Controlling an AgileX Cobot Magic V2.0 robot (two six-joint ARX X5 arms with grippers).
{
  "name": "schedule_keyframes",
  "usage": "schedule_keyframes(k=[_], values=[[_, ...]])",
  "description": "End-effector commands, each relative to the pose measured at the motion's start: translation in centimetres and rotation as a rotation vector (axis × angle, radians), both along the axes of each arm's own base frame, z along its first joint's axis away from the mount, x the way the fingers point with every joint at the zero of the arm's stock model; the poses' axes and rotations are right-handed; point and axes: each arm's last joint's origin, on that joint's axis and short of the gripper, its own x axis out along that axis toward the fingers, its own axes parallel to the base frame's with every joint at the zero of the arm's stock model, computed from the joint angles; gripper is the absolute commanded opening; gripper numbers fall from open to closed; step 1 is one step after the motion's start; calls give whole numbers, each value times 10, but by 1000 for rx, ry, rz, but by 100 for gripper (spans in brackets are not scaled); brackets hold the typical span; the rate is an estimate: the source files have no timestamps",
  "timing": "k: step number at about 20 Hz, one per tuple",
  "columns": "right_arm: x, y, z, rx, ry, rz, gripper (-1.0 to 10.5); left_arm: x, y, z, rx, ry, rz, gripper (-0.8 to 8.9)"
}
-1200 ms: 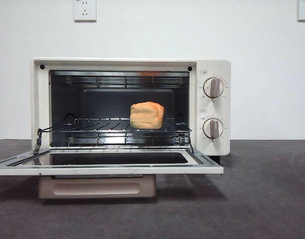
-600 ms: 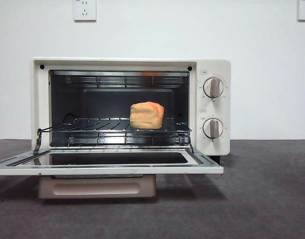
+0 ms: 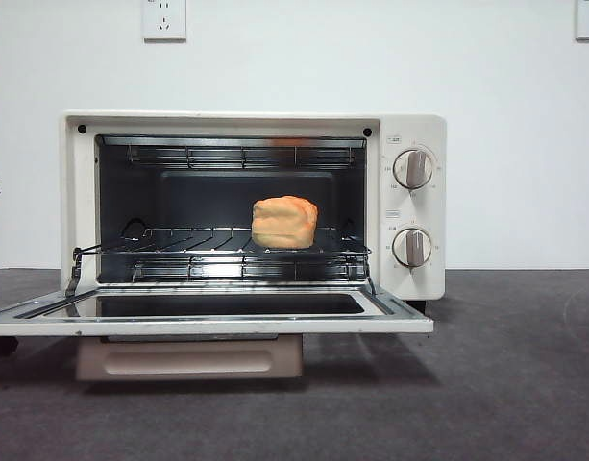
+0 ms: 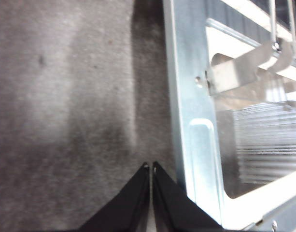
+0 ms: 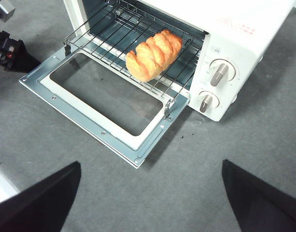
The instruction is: The left arm flap open the oven, the right arm pick bread and place it into oven, the left arm flap close the oven
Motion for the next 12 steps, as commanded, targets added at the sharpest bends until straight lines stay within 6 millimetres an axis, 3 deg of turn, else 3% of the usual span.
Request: schedule_keyframes(k=[1, 12], values=[[0, 2, 3, 20, 2, 2, 464, 2, -4, 1, -82, -13, -78, 14], [0, 2, 3, 28, 10, -5, 464, 15, -6, 20, -264, -133, -70, 15]])
